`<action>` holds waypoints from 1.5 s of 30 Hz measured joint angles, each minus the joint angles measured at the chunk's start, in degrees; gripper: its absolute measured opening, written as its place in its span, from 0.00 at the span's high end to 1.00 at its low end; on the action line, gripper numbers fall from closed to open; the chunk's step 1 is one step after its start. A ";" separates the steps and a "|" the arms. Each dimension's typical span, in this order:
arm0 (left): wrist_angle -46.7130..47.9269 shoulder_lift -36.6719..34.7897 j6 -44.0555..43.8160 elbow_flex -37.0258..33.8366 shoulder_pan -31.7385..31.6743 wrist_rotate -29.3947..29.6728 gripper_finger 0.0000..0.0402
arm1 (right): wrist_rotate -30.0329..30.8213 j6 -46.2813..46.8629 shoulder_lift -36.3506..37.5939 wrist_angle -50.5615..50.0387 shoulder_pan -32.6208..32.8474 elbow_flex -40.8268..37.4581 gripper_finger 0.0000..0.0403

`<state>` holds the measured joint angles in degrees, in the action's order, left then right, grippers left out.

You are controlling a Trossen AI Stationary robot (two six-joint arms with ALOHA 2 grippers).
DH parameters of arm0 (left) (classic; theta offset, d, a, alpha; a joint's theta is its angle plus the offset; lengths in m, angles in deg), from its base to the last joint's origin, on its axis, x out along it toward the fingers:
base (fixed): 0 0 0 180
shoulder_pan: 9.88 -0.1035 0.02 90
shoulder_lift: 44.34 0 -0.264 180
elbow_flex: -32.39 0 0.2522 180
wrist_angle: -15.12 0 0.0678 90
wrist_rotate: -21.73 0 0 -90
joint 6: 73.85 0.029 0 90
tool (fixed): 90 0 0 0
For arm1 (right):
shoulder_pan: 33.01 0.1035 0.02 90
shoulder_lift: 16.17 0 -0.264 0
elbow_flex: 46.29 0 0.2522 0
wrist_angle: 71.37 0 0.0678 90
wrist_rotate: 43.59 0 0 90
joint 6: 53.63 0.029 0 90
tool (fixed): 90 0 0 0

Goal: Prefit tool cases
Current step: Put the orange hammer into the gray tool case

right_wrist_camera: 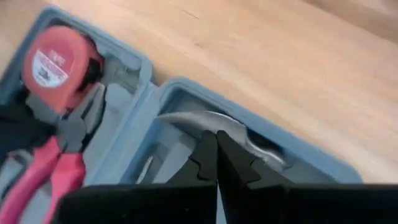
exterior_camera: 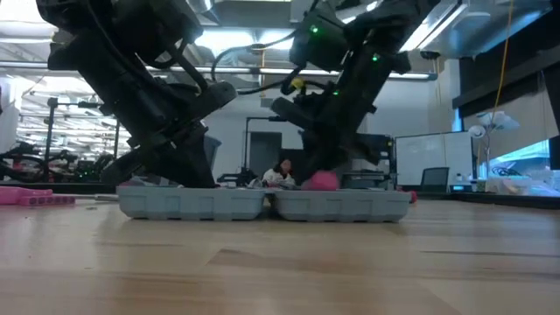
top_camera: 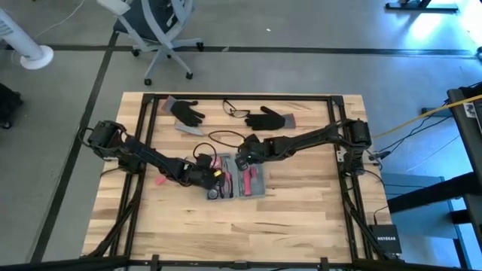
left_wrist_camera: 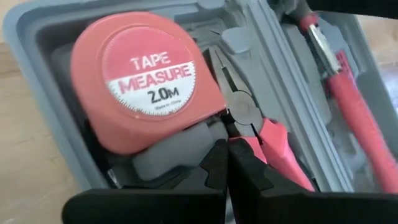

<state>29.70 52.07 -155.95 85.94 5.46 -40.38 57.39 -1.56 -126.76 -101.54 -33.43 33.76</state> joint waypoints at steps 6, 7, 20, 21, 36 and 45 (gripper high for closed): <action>0.17 -0.03 -0.56 0.00 0.10 0.08 1.00 | -0.48 -0.13 -2.16 0.79 0.00 0.22 1.00; 0.07 -0.03 -0.57 0.00 0.10 0.21 1.00 | -1.15 -1.35 -1.39 0.42 -0.51 0.09 1.00; 0.05 0.08 -1.39 0.02 -0.01 2.37 1.00 | -3.28 -3.29 6.57 -5.37 -0.67 1.70 1.00; 0.05 0.08 -1.52 0.02 -0.01 2.42 1.00 | -3.22 -2.57 6.15 -4.87 0.39 1.75 1.00; -0.07 0.01 -2.11 0.00 0.02 2.78 1.00 | -2.62 -3.17 -0.75 -3.55 4.66 3.06 1.00; -0.21 0.01 -1.95 0.00 -0.03 3.07 1.00 | 0.75 -8.07 7.89 -10.50 -0.78 4.40 1.00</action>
<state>29.49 52.08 -157.90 85.94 5.43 -37.30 58.14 -9.63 -118.87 -112.04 -34.22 38.16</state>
